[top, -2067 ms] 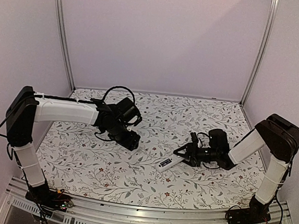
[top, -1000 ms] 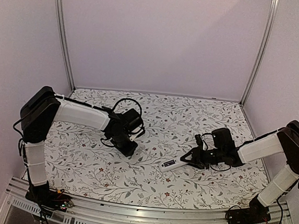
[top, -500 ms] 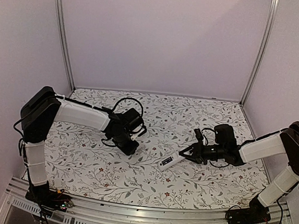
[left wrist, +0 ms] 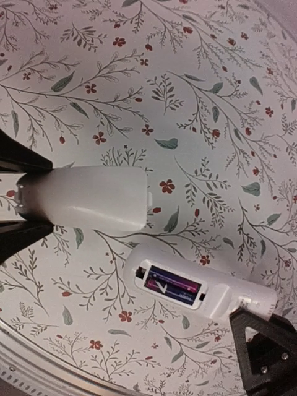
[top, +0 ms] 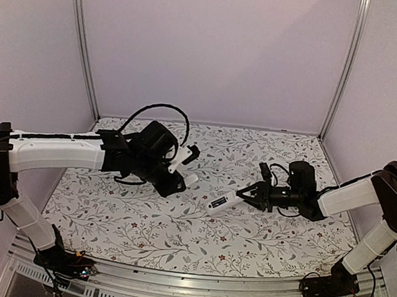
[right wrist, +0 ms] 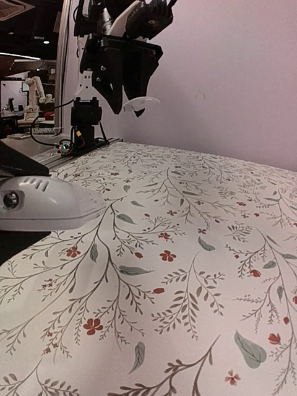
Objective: Load the batteries into the remote control
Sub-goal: Load the battery cover onto the remote control without the battery cover, then press the battery cover on the remote control.
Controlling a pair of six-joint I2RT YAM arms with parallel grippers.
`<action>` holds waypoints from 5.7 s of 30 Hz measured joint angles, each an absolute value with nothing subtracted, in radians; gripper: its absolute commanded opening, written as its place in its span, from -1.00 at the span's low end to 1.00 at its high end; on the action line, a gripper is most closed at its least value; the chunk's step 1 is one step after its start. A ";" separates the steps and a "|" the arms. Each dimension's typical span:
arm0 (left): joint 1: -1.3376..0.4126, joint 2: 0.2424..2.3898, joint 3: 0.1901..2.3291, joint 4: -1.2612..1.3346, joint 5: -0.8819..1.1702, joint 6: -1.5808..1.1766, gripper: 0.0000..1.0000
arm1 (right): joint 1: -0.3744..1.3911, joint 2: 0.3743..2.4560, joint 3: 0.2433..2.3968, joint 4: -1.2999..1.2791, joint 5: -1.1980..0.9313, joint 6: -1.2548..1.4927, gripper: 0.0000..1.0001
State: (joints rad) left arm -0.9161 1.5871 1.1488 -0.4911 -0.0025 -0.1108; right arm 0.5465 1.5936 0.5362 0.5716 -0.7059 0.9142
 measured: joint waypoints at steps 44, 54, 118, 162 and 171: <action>-1.165 1.778 1.523 -0.910 -0.241 0.157 -0.88 | 0.672 1.618 0.502 0.839 -0.759 1.127 -1.00; -1.165 1.825 1.540 -0.912 -0.240 0.155 -0.88 | 0.693 1.619 0.515 0.828 -0.731 1.128 -1.00; -1.128 1.919 1.682 -1.015 -0.115 -0.029 -0.29 | 0.694 1.592 0.484 0.915 -0.666 1.198 -1.00; -0.878 1.516 1.218 -0.521 0.297 -0.266 0.31 | 0.680 1.606 0.485 1.022 -0.728 1.258 -1.00; -0.878 1.578 1.218 -0.498 0.393 -0.294 0.17 | 0.680 1.606 0.485 1.042 -0.742 1.265 -1.00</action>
State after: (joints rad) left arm -0.8776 1.5784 1.2179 -0.4984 0.3927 -0.2935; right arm 0.6796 1.6058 0.4854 1.0420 -0.7422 1.2652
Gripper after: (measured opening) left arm 0.611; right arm 0.193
